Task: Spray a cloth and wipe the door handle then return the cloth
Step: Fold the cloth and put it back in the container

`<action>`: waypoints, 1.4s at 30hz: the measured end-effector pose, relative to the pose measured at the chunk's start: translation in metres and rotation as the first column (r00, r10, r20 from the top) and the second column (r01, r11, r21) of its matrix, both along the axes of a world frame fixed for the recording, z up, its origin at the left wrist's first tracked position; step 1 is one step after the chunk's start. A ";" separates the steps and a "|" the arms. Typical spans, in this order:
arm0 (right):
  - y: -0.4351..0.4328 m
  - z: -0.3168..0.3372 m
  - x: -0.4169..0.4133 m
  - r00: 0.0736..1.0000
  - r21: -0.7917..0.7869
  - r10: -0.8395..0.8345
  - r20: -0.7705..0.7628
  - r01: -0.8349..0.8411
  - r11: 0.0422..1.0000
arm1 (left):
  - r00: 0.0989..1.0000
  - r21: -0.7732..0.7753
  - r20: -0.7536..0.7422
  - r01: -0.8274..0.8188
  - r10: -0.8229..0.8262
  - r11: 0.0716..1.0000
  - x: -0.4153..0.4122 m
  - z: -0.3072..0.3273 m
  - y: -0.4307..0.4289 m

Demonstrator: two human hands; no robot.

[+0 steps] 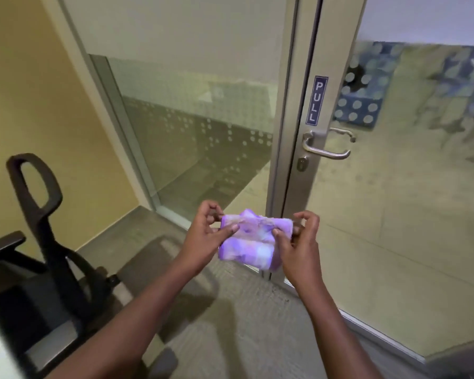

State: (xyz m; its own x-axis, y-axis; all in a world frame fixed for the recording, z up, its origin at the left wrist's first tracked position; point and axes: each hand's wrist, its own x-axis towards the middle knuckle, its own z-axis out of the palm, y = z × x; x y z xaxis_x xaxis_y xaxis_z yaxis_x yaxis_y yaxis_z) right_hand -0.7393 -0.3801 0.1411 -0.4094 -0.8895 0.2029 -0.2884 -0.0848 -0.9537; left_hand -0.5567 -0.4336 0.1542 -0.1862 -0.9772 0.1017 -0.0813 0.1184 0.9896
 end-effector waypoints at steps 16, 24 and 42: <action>0.047 0.002 0.180 0.866 0.182 0.490 -0.102 -0.468 0.865 | 0.999 0.240 -0.014 -0.036 0.041 0.970 0.203 -0.006 0.139; 0.124 0.001 0.289 0.612 0.317 0.753 -0.242 -0.684 0.657 | 0.936 0.075 0.333 -0.147 0.114 0.986 0.323 -0.027 0.238; 0.182 -0.046 0.464 0.204 0.435 0.898 -0.390 -0.819 0.375 | 0.821 0.197 0.303 -0.550 0.483 0.811 0.451 -0.074 0.363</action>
